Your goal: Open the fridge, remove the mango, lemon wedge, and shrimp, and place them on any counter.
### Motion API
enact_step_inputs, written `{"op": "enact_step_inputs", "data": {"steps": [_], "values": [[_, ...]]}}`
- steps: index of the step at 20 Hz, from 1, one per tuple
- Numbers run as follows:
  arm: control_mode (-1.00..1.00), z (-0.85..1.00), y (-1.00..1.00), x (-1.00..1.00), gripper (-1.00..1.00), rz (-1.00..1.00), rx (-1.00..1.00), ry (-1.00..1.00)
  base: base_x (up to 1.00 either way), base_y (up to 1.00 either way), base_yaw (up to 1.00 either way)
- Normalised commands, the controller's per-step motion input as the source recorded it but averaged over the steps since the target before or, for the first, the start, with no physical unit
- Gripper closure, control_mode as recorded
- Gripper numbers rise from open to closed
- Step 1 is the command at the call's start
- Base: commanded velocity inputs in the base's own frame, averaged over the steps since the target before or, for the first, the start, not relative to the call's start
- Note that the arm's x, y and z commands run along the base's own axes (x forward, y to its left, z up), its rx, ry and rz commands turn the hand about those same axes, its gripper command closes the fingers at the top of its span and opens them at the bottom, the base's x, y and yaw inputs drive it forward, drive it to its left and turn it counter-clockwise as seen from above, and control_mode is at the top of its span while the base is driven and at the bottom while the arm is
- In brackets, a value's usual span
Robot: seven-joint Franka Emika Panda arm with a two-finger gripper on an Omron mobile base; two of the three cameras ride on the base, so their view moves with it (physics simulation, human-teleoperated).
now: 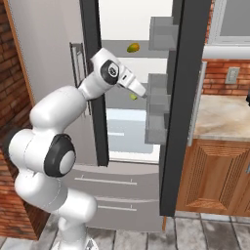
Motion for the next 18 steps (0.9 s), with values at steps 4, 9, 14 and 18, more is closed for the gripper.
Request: {"op": "enact_step_inputs", "data": {"steps": [4,9,14,18], "values": [[-1.0,0.0,-0.04,0.03,-1.0,0.15,0.11,0.0,0.0,0.0,0.0],[-1.0,-0.01,0.56,-0.01,-1.0,0.28,0.02,-0.04,0.0,0.0,0.0],[-1.0,0.0,0.86,-0.2,-1.0,0.46,0.01,-0.02,0.0,0.0,0.0],[-1.0,0.0,1.0,-0.11,-1.0,0.48,0.07,0.0,0.0,0.0,0.0]]}}
